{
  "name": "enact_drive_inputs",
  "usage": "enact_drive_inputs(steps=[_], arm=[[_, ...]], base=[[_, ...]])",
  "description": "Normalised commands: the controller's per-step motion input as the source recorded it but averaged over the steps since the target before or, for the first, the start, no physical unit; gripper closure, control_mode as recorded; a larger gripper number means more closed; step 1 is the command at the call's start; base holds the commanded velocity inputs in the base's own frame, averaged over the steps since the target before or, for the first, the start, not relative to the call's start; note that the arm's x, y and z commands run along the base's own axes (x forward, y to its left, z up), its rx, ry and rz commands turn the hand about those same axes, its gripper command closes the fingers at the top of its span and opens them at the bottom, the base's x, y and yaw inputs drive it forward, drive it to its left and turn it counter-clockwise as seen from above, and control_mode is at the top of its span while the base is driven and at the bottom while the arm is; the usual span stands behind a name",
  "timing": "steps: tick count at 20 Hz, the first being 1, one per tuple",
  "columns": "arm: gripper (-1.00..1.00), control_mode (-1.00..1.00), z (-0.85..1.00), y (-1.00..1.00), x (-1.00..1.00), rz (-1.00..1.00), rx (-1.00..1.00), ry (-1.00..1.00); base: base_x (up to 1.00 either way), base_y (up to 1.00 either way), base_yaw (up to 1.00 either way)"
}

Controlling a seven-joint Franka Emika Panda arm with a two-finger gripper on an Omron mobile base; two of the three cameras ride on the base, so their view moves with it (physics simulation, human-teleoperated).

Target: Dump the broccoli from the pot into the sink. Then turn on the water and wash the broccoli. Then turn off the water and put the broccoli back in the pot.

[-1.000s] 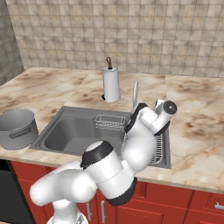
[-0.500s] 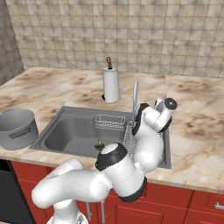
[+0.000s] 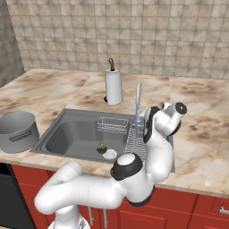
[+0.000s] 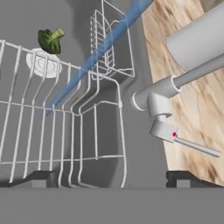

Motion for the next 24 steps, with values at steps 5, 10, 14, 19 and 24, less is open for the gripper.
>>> enact_drive_inputs(steps=[5, 10, 14, 19, 24], arm=[[-1.00, -1.00, -0.15, 0.00, 0.31, 0.03, 0.03, 0.03], [-1.00, -1.00, -0.02, 0.05, 0.18, 0.00, 0.01, 0.02], [-1.00, -1.00, 0.00, 0.09, 0.06, 0.00, 0.00, 0.05], [-1.00, -1.00, -0.02, 0.09, 0.00, 0.00, 0.00, 0.07], [-1.00, -1.00, -0.08, 0.29, 0.00, 0.00, 0.00, 0.07]], base=[[0.00, 0.00, 0.00], [0.00, 0.00, 0.00], [0.00, 0.00, 0.00], [0.00, 0.00, 0.00], [0.00, 0.00, 0.00]])
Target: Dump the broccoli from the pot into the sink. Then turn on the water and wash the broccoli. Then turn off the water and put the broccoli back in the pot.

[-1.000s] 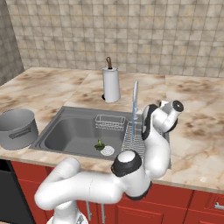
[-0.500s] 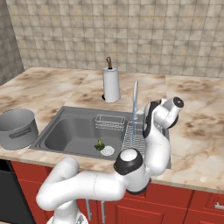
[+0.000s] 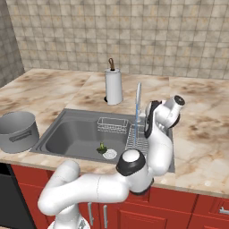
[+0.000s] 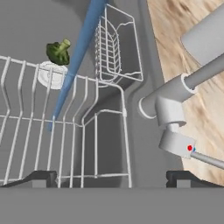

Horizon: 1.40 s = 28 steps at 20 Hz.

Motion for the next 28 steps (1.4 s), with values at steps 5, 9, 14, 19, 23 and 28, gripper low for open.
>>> enact_drive_inputs(steps=[5, 9, 14, 19, 23, 28], arm=[[-1.00, -1.00, -0.04, 0.30, 0.03, 0.00, 0.00, 0.08], [-1.00, -1.00, -0.04, 0.20, 0.17, 0.00, 0.00, 0.09], [-1.00, -1.00, -0.04, 0.02, 0.23, 0.00, 0.00, 0.07], [-1.00, -1.00, -0.02, 0.04, 0.22, 0.00, 0.00, 0.02], [-1.00, -1.00, -0.01, -0.07, 0.13, -0.01, 0.00, 0.00], [-1.00, -1.00, -0.04, -0.35, 0.04, -0.07, 0.00, 0.01]], base=[[0.00, 0.00, 0.00], [0.00, 0.00, 0.00], [0.00, 0.00, 0.00], [0.00, 0.00, 0.00], [0.00, 0.00, 0.00], [0.00, 0.00, 0.00]])
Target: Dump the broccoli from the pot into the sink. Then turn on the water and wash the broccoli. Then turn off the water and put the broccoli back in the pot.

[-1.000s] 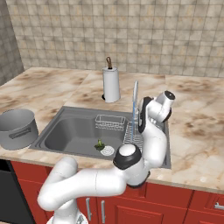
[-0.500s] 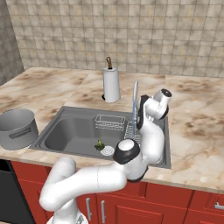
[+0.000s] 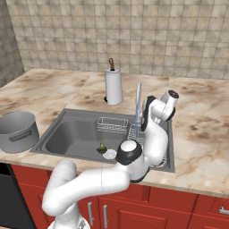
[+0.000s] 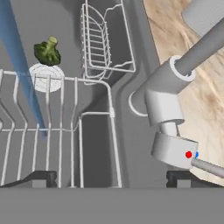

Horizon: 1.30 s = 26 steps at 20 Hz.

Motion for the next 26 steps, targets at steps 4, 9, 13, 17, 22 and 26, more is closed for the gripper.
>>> enact_drive_inputs(steps=[4, 9, 13, 17, 22, 26], arm=[[-1.00, -1.00, -0.08, -0.32, 0.08, -0.04, 0.00, 0.01], [-1.00, -1.00, -0.13, 0.00, 0.29, 0.00, 0.00, 0.00], [-1.00, -1.00, -0.07, -0.01, 0.40, 0.00, 0.00, 0.01], [-1.00, -1.00, -0.05, -0.09, 0.29, 0.00, 0.01, 0.01], [-1.00, -1.00, -0.02, 0.00, 0.22, 0.00, 0.00, 0.00], [-1.00, -1.00, -0.02, 0.00, 0.16, 0.00, 0.00, 0.00]], base=[[0.00, 0.00, 0.00], [0.00, 0.00, 0.00], [0.00, 0.00, 0.00], [0.00, 0.00, 0.00], [0.00, 0.00, 0.00], [0.00, 0.00, 0.00]])
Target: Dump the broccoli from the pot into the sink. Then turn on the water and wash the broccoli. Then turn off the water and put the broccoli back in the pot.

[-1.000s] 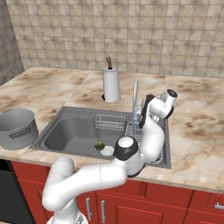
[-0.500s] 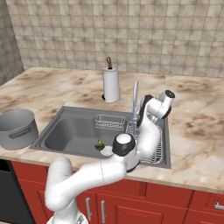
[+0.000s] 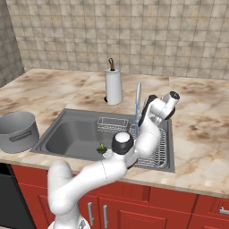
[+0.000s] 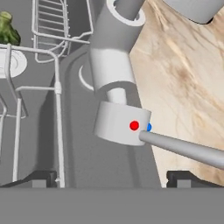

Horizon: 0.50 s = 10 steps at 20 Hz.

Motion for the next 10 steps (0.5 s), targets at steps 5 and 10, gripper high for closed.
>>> enact_drive_inputs(steps=[5, 10], arm=[[-1.00, -1.00, -0.09, 0.07, 0.17, 0.01, 0.00, 0.00], [-1.00, -1.00, -0.16, 0.22, 0.14, 0.11, 0.00, 0.00]], base=[[0.00, 0.00, 0.00], [0.00, 0.00, 0.00]])
